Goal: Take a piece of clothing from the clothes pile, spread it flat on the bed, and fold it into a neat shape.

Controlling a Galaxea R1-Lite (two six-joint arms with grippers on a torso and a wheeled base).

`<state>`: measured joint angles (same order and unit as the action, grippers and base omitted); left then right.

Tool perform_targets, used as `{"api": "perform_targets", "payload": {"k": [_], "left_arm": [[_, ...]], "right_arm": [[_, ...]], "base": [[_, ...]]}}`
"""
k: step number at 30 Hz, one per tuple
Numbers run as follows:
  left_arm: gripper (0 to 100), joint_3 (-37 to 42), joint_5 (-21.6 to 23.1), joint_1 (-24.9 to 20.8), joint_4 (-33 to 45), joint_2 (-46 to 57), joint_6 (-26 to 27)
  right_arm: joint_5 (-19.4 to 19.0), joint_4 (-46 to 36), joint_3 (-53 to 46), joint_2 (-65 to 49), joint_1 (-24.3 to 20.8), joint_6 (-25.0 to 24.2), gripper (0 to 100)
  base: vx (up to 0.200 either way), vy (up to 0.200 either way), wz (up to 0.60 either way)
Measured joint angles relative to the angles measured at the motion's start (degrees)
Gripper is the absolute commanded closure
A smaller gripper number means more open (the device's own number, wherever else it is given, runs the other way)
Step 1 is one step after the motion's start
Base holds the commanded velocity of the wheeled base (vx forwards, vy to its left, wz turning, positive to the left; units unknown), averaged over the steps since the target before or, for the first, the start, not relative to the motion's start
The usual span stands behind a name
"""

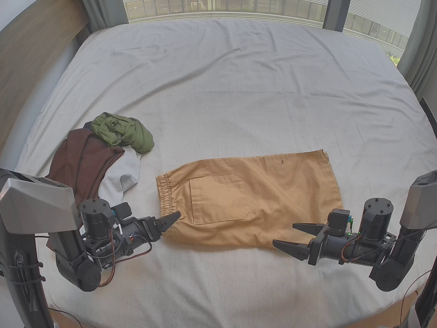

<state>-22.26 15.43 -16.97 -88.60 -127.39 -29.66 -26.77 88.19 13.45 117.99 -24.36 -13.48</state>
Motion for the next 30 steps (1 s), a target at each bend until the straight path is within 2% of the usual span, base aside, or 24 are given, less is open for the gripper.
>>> {"api": "perform_targets", "payload": {"k": [10, 30], "left_arm": [[0, -1.9, -0.7, -1.1, -0.2, -4.0, -4.7], [0, -6.6, -0.7, -5.5, 0.1, -5.5, -22.4]], "right_arm": [[-0.1, 0.0, 0.0, -0.3, 1.4, 0.1, 0], [0.0, 0.0, -0.3, -0.8, 0.9, 0.3, 0]], "base": [[0.000, 0.000, 0.00], [0.000, 0.000, 0.00]]}}
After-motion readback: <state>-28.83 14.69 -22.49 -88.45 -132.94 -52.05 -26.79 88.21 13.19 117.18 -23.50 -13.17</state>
